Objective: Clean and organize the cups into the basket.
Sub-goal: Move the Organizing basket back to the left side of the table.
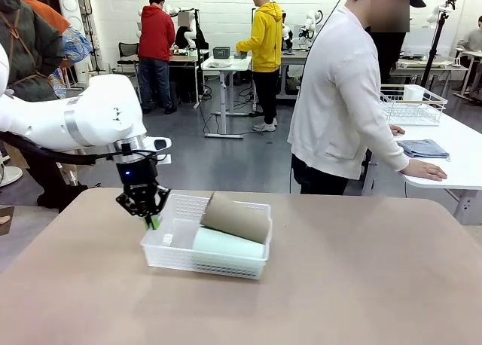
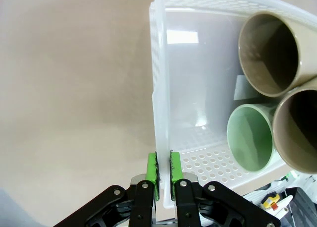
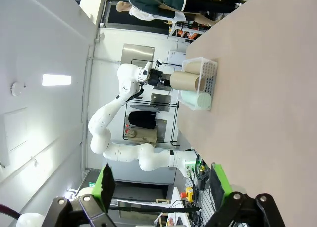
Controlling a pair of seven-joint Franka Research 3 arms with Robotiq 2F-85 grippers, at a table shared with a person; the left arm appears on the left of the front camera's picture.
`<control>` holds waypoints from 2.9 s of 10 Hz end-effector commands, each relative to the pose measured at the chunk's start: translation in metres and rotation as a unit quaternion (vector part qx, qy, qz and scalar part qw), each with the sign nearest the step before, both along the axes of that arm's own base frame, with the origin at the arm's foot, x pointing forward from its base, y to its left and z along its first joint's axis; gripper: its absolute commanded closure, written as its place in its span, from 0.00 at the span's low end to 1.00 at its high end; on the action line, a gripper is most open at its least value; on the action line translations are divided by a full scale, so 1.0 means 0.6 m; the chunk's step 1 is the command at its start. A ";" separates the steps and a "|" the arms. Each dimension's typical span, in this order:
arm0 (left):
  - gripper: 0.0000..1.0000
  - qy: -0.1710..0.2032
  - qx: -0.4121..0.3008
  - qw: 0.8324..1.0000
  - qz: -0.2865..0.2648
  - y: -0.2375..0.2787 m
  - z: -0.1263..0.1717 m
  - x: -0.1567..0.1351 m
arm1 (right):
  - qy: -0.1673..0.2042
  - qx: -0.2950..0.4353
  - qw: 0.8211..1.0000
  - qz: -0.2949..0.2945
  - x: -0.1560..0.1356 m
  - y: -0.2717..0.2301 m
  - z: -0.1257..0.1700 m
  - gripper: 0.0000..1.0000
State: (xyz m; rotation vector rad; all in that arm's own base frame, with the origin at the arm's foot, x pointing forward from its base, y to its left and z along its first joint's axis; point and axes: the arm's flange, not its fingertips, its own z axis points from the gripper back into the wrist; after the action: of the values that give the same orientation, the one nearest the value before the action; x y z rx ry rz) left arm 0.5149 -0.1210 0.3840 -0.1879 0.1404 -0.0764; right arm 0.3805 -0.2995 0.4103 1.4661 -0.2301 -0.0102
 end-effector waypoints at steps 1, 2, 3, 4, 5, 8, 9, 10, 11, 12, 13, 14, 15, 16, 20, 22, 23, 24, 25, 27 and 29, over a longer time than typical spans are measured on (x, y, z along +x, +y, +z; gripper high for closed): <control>0.88 -0.010 0.030 0.999 -0.013 0.056 0.008 0.001 | 0.004 0.005 1.000 -0.001 -0.006 0.004 0.003 0.00; 0.88 -0.024 0.062 0.998 -0.009 0.088 0.019 0.004 | 0.004 0.005 1.000 -0.001 -0.006 0.004 0.003 0.00; 0.88 -0.038 0.075 0.996 -0.012 0.117 0.040 0.000 | 0.004 0.005 1.000 -0.001 -0.006 0.004 0.003 0.00; 0.88 -0.051 0.098 0.994 -0.006 0.145 0.058 -0.005 | 0.004 0.005 1.000 -0.001 -0.006 0.004 0.003 0.00; 0.88 -0.066 0.126 0.990 0.010 0.174 0.068 -0.012 | 0.004 0.005 1.000 -0.001 -0.006 0.004 0.003 0.00; 0.88 -0.071 0.147 0.985 0.049 0.254 0.072 -0.021 | 0.004 0.005 1.000 -0.001 -0.006 0.004 0.003 0.00; 0.88 -0.068 0.148 0.985 0.062 0.282 0.068 -0.022 | 0.004 0.005 1.000 -0.001 -0.006 0.004 0.003 0.00; 0.88 -0.065 0.151 0.984 0.073 0.305 0.063 -0.026 | 0.004 0.005 1.000 -0.001 -0.006 0.004 0.003 0.00; 0.88 -0.063 0.152 0.983 0.087 0.327 0.059 -0.029 | 0.004 0.005 1.000 -0.001 -0.006 0.004 0.003 0.00; 0.88 -0.064 0.155 0.980 0.105 0.347 0.056 -0.032 | 0.004 0.005 1.000 -0.001 -0.006 0.004 0.003 0.00; 0.88 -0.065 0.154 0.980 0.110 0.357 0.056 -0.035 | 0.004 0.005 1.000 -0.001 -0.006 0.004 0.003 0.00; 0.88 -0.064 0.153 0.980 0.114 0.365 0.053 -0.036 | 0.004 0.005 1.000 -0.001 -0.006 0.004 0.003 0.00; 0.88 -0.063 0.155 0.980 0.111 0.367 0.050 -0.034 | 0.004 0.005 1.000 -0.001 -0.006 0.004 0.003 0.00; 0.83 -0.065 0.157 0.979 0.111 0.366 0.046 -0.030 | 0.004 0.005 1.000 -0.001 -0.006 0.004 0.003 0.00; 0.00 -0.060 0.157 0.980 0.103 0.363 0.038 -0.026 | 0.004 0.005 1.000 -0.001 -0.006 0.004 0.003 0.00; 0.07 -0.063 0.156 0.980 0.104 0.362 0.042 -0.028 | 0.004 0.005 1.000 -0.001 -0.006 0.004 0.003 0.00; 0.00 -0.064 0.154 0.980 0.105 0.360 0.044 -0.028 | 0.004 0.005 1.000 -0.001 -0.006 0.004 0.003 0.00; 0.00 -0.066 0.153 0.981 0.104 0.358 0.047 -0.029 | 0.004 0.005 1.000 -0.001 -0.006 0.004 0.003 0.00; 0.00 -0.069 0.158 0.980 0.101 0.352 0.055 -0.031 | 0.004 0.005 1.000 -0.001 -0.006 0.004 0.003 0.00; 0.00 -0.093 0.157 0.978 0.105 0.336 0.109 -0.045 | 0.004 0.005 1.000 -0.001 -0.006 0.004 0.003 0.00; 0.00 -0.163 0.142 0.973 0.076 0.285 0.224 -0.101 | 0.004 0.005 1.000 -0.001 -0.006 0.004 0.003 0.00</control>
State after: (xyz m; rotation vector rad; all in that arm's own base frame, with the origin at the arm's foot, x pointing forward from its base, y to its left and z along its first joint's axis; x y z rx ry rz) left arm 0.4823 0.0667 0.4912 0.0950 -0.1251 0.0921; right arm 0.3801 -0.2990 0.4100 1.4679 -0.2296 -0.0107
